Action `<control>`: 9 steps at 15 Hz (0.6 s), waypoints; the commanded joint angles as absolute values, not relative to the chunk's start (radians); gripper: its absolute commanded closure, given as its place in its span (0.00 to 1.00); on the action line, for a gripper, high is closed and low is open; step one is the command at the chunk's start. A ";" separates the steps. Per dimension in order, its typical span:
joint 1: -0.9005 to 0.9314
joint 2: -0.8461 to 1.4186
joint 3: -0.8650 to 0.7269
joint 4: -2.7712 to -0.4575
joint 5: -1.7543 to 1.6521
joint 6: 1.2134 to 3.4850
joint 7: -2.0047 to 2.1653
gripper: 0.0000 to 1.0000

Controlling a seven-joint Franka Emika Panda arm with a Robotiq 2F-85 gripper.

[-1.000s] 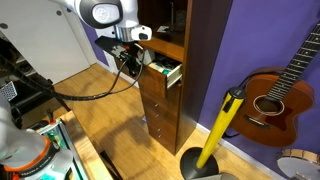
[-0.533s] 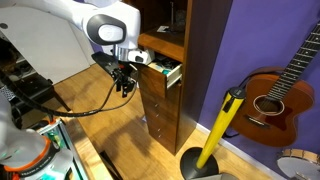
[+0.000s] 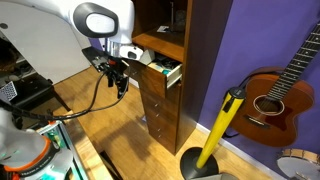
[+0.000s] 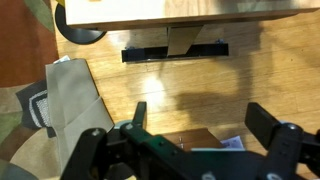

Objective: Open the top drawer

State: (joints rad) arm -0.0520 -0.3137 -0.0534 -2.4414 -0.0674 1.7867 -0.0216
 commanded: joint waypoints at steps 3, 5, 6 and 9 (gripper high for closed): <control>-0.076 -0.564 -0.038 -2.488 -0.106 1.749 0.067 0.00; -0.087 -0.637 -0.031 -2.479 -0.113 1.762 0.097 0.00; -0.094 -0.667 -0.025 -2.472 -0.119 1.764 0.118 0.00; -0.118 -0.739 0.001 -2.435 -0.131 1.773 0.193 0.00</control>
